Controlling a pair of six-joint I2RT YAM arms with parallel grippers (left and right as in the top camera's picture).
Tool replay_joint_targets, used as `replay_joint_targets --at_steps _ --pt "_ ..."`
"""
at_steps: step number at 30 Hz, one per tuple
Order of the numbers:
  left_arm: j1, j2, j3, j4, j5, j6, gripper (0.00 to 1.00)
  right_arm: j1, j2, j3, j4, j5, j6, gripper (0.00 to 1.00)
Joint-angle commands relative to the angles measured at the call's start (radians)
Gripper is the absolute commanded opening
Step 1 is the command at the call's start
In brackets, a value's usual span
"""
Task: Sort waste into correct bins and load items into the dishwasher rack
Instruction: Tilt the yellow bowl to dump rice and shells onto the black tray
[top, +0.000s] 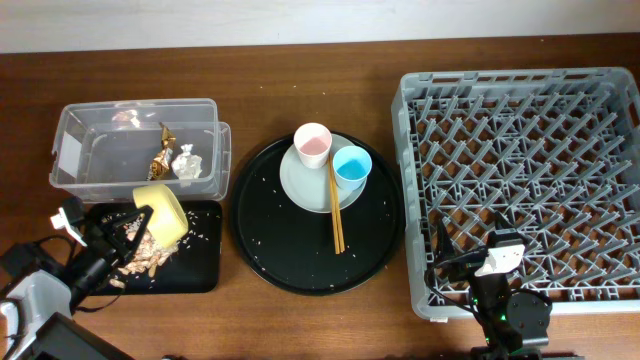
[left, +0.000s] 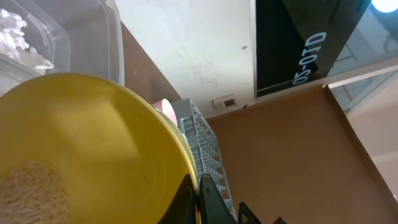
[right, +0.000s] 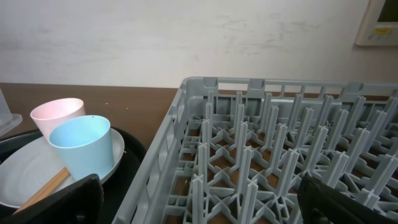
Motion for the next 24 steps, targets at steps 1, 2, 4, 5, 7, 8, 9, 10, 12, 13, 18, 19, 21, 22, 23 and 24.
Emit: replay_joint_targets --at_steps 1,2,4,5,7,8,9,10,12,13,18,19,21,22,23,24 --pt "-0.001 0.006 -0.005 0.007 0.041 -0.027 0.01 0.005 -0.006 -0.007 -0.001 -0.002 -0.006 0.98" --pt "-0.002 0.006 -0.005 -0.023 0.041 -0.053 0.01 0.005 -0.006 -0.007 -0.001 -0.002 -0.006 0.98" --pt "-0.001 0.006 -0.005 -0.022 0.041 -0.042 0.01 0.005 -0.006 -0.007 -0.001 -0.002 -0.006 0.98" --pt "0.006 0.006 -0.005 0.058 0.04 -0.045 0.01 0.005 -0.006 -0.007 -0.001 -0.002 -0.006 0.98" --pt "0.014 0.006 -0.005 0.105 0.041 -0.129 0.01 0.005 -0.006 -0.007 -0.001 -0.002 -0.006 0.98" --pt "0.014 0.006 -0.005 0.094 0.041 -0.161 0.01 0.005 -0.006 -0.007 -0.001 -0.002 -0.006 0.98" --pt "0.011 0.006 -0.005 0.089 0.041 -0.156 0.01 0.005 -0.006 -0.007 -0.001 -0.002 -0.006 0.99" --pt "0.012 0.006 -0.005 0.102 0.041 -0.139 0.01 0.005 -0.006 -0.007 -0.001 -0.002 -0.006 0.98" --pt "0.02 0.007 -0.005 0.145 0.041 -0.172 0.01 0.005 -0.006 -0.007 -0.001 -0.002 -0.006 0.98" --pt "0.018 0.007 -0.005 0.116 0.041 -0.206 0.01 0.005 -0.006 -0.007 -0.001 -0.002 -0.006 0.98" --pt "0.005 0.007 -0.005 0.141 0.035 -0.164 0.01 0.005 -0.006 -0.007 -0.001 -0.002 -0.006 0.98" --pt "0.005 0.007 -0.005 0.14 0.037 -0.164 0.01 0.005 -0.006 -0.007 -0.001 -0.002 -0.006 0.98" --pt "0.005 0.007 -0.005 0.049 0.041 -0.212 0.02 0.005 -0.006 -0.007 -0.001 -0.002 -0.006 0.98" --pt "0.005 0.006 -0.005 0.013 0.041 -0.206 0.02 0.005 -0.006 -0.007 -0.001 -0.002 -0.006 0.98" --pt "0.005 0.006 -0.005 0.024 0.041 -0.189 0.02 0.005 -0.006 -0.007 -0.001 -0.002 -0.006 0.98" --pt "0.005 0.007 -0.005 0.08 0.038 -0.166 0.02 0.005 -0.006 -0.007 -0.001 -0.002 -0.006 0.99"
